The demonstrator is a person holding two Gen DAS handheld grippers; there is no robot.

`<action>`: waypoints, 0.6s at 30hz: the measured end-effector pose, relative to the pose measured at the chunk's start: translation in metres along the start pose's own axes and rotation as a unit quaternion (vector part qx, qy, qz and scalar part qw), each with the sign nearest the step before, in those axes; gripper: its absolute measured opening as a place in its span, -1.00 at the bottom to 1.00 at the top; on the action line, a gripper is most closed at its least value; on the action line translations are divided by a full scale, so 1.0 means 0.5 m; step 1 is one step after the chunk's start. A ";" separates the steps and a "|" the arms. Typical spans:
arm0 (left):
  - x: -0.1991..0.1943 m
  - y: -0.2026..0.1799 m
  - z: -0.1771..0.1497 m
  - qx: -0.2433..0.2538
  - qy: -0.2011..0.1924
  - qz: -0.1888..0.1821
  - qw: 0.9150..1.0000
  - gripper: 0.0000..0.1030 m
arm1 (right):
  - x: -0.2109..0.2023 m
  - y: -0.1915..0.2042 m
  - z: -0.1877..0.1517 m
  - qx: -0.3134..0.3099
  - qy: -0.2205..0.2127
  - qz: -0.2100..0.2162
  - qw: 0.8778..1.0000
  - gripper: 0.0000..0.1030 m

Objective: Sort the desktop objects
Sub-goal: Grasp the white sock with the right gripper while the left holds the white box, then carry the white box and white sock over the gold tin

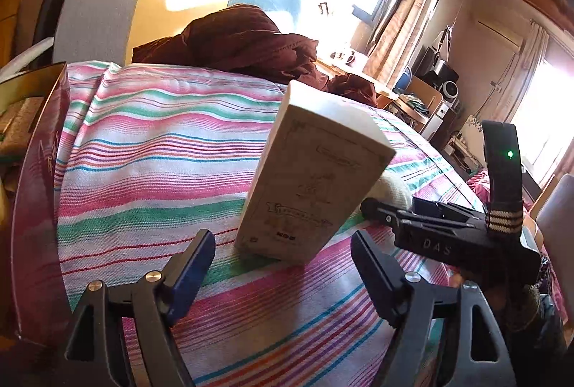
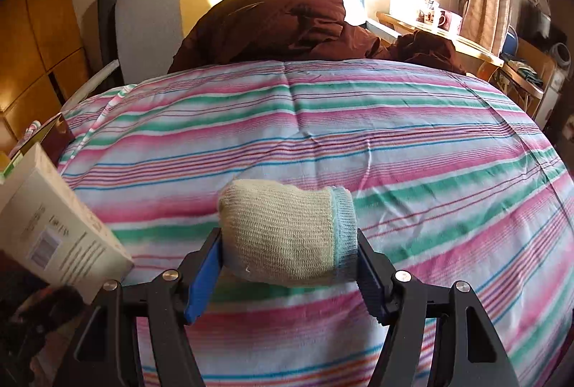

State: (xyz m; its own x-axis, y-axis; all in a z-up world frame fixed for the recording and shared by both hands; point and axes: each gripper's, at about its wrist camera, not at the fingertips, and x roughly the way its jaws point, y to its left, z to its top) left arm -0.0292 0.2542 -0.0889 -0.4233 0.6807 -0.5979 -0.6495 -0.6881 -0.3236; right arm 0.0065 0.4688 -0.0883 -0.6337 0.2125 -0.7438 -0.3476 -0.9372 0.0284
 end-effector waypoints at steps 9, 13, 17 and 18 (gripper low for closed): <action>-0.018 -0.040 0.028 0.080 -0.005 0.036 0.996 0.58 | -0.048 0.015 -0.072 0.012 -0.018 0.013 1.000 0.30; -0.006 -0.044 0.042 0.093 0.003 0.031 0.995 0.58 | -0.049 0.013 -0.073 0.021 -0.026 0.014 0.999 0.33; 0.001 -0.038 0.052 0.092 0.001 0.034 0.995 0.58 | -0.049 0.005 -0.071 0.037 -0.034 0.022 0.998 0.35; 0.004 -0.037 0.053 0.091 0.001 0.035 0.995 0.58 | -0.050 0.001 -0.071 0.042 -0.037 0.026 0.998 0.36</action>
State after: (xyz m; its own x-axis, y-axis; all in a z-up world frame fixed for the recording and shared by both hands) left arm -0.0350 0.2749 -0.0646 -0.4704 0.6314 -0.6165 -0.7221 -0.6770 -0.1423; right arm 0.0466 0.4532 -0.0933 -0.7000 0.1866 -0.6893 -0.3682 -0.9214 0.1245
